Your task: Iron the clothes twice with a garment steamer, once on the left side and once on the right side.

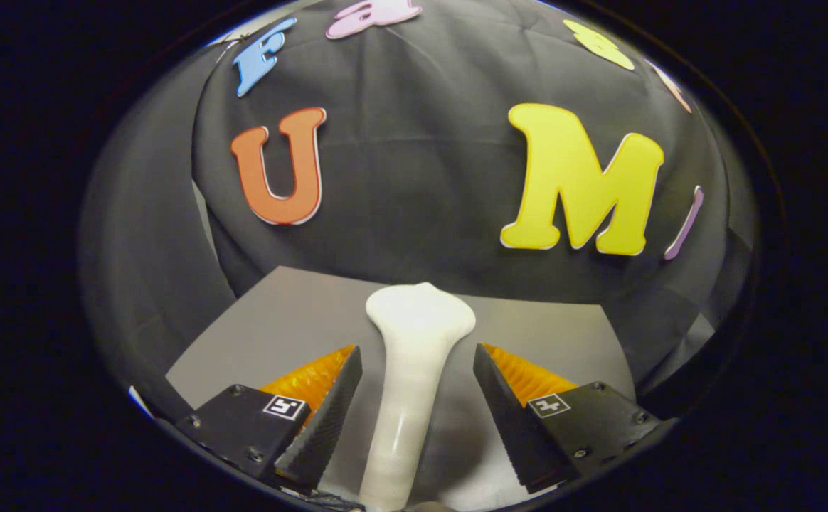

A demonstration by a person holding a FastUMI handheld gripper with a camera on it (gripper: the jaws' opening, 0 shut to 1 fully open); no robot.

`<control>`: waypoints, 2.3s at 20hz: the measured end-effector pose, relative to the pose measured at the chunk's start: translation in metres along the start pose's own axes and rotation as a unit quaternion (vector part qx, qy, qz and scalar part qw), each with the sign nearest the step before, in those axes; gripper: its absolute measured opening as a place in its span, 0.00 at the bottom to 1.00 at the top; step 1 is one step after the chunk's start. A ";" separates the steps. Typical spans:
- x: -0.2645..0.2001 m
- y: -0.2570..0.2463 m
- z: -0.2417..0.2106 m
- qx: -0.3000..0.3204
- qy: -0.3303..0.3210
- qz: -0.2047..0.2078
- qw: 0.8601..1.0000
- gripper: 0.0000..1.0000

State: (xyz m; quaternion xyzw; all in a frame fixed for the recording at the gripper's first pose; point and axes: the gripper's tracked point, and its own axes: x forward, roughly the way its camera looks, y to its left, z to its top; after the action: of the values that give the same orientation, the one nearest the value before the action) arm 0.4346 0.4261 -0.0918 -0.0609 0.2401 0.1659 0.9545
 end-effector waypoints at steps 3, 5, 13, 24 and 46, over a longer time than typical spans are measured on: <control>0.007 0.000 -0.014 0.008 0.050 -0.002 0.999 0.97; 0.012 0.004 -0.016 0.023 0.073 0.004 0.997 0.95; 0.024 0.004 -0.023 0.050 0.124 -0.003 0.991 0.56; -0.046 0.007 0.022 0.071 0.018 0.057 0.996 0.42; -0.353 -0.076 -0.002 0.110 -0.242 0.085 0.960 0.41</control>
State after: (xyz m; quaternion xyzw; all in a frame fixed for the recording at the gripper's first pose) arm 0.1667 0.2531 0.0782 0.1073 0.0227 0.2289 0.9673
